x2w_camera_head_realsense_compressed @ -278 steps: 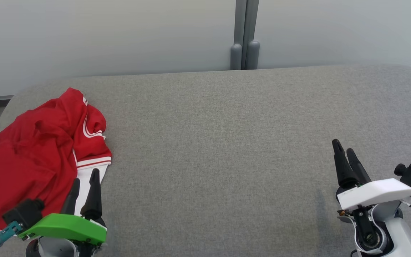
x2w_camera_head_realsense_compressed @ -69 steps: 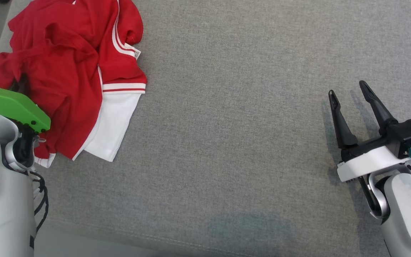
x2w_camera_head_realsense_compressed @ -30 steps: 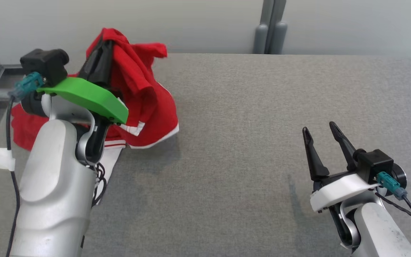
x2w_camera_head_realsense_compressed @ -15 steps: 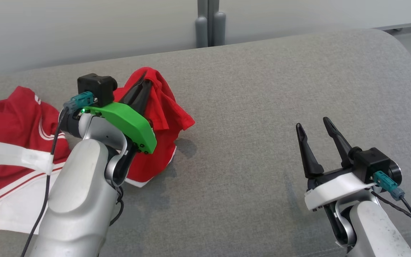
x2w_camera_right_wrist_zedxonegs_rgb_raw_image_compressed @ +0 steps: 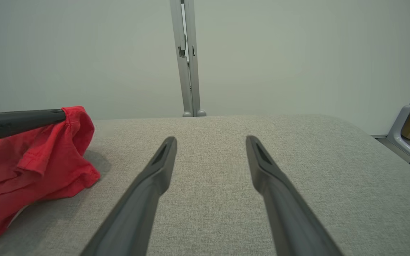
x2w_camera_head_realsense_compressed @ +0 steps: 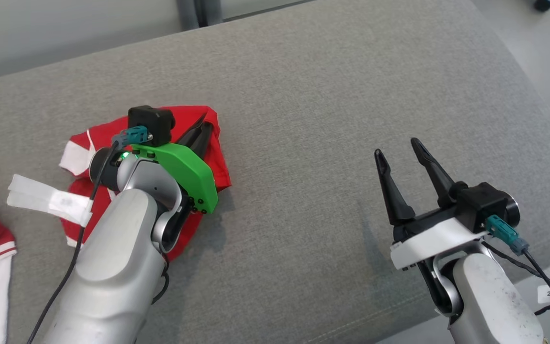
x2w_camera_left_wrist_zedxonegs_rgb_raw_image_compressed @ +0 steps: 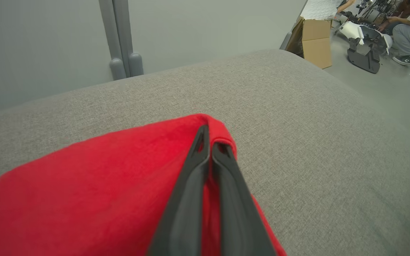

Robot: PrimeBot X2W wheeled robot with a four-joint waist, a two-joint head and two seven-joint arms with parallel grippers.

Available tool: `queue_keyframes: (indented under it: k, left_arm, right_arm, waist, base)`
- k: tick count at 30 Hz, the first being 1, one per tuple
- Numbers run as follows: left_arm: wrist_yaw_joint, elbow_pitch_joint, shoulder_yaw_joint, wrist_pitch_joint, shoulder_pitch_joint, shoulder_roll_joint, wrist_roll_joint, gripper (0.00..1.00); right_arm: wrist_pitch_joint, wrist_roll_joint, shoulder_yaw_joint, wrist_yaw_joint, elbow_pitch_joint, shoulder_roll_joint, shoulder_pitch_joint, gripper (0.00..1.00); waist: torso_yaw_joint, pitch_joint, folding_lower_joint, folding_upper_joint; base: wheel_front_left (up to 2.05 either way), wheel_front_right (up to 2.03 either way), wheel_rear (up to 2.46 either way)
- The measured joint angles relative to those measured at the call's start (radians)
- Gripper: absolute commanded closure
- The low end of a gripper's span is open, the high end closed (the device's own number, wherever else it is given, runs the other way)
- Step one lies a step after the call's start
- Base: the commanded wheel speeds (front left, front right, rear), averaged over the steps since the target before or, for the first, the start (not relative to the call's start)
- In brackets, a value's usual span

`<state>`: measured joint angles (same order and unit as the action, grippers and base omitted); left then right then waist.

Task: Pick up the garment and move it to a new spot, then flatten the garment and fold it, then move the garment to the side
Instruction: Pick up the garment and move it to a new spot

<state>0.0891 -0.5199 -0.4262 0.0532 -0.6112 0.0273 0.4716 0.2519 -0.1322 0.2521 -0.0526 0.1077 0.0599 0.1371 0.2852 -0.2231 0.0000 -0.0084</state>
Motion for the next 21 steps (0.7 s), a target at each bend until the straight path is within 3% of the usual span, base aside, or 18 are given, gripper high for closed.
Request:
queue_keyframes:
  k: [10, 11, 12, 21]
  left_arm:
    - [-0.009, -0.017, -0.142, -0.028, -0.035, 0.006, 0.101, 0.99]
    - [-0.009, -0.017, -0.152, -0.029, -0.036, 0.007, 0.119, 0.44]
    - [-0.009, -0.017, -0.159, -0.030, -0.036, 0.007, 0.143, 0.00]
    - [0.009, 0.051, -0.313, -0.072, -0.036, 0.016, 0.266, 0.00]
  right_arm:
    - [0.000, -0.020, 0.014, -0.007, 0.018, -0.004, 0.041, 0.00]
    - [0.000, -0.020, 0.013, -0.007, 0.019, -0.004, 0.041, 0.00]
    - [0.000, -0.020, 0.012, -0.007, 0.020, -0.004, 0.041, 0.00]
    - [0.000, -0.020, -0.003, -0.007, 0.042, -0.005, 0.046, 0.00]
  waist:
    - [0.132, -0.082, 0.0000, 0.0000]
    - [0.135, -0.086, 0.0000, 0.0000]
    - [0.136, -0.089, 0.0000, 0.0000]
    - [0.085, -0.077, 0.0000, 0.0000]
  base:
    - [0.00, 0.00, 0.00]
    - [0.00, 0.00, 0.00]
    - [0.00, 0.00, 0.00]
    - [0.00, 0.00, 0.00]
